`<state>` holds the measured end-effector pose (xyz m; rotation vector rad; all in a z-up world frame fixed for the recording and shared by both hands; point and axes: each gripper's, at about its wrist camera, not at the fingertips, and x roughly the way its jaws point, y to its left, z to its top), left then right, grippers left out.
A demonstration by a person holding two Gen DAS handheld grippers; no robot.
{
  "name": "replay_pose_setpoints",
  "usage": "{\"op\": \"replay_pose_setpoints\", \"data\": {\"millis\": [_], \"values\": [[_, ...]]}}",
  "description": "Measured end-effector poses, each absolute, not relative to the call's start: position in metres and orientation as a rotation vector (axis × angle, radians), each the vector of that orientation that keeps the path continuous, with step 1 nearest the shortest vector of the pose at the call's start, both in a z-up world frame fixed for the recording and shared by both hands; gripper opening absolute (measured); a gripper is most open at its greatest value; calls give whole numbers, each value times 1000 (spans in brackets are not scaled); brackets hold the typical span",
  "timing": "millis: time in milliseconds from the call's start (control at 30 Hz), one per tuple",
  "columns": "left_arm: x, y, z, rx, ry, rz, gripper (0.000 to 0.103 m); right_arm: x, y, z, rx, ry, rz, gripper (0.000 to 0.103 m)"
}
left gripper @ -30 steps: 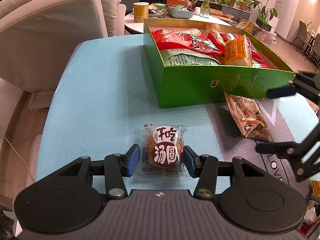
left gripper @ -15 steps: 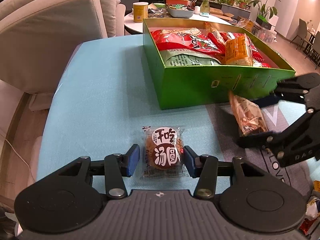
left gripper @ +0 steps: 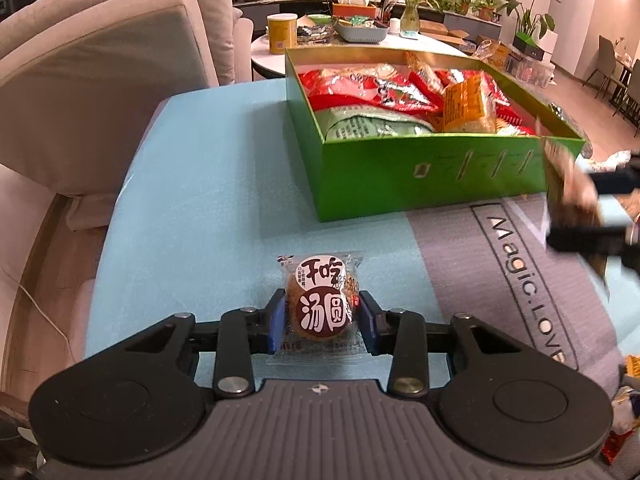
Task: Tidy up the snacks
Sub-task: 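Carry both packets into the green box and open both grippers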
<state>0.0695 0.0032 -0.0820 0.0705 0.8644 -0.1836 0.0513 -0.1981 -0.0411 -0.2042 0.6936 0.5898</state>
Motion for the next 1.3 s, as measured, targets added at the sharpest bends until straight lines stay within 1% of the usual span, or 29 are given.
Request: {"op": "replay_pose_setpoints", "data": {"millis": [167, 467, 700, 1300], "values": [[64, -1, -63, 71, 813, -192, 34, 62, -213, -20, -109, 613, 459, 67], [64, -15, -33, 95, 729, -221, 34, 102, -238, -6, 15, 552, 238, 67], [70, -24, -24, 110, 711, -227, 34, 134, -255, -8, 138, 589, 155, 67], [97, -45, -17, 131, 692, -246, 34, 155, -262, -28, 166, 638, 133, 67]]}}
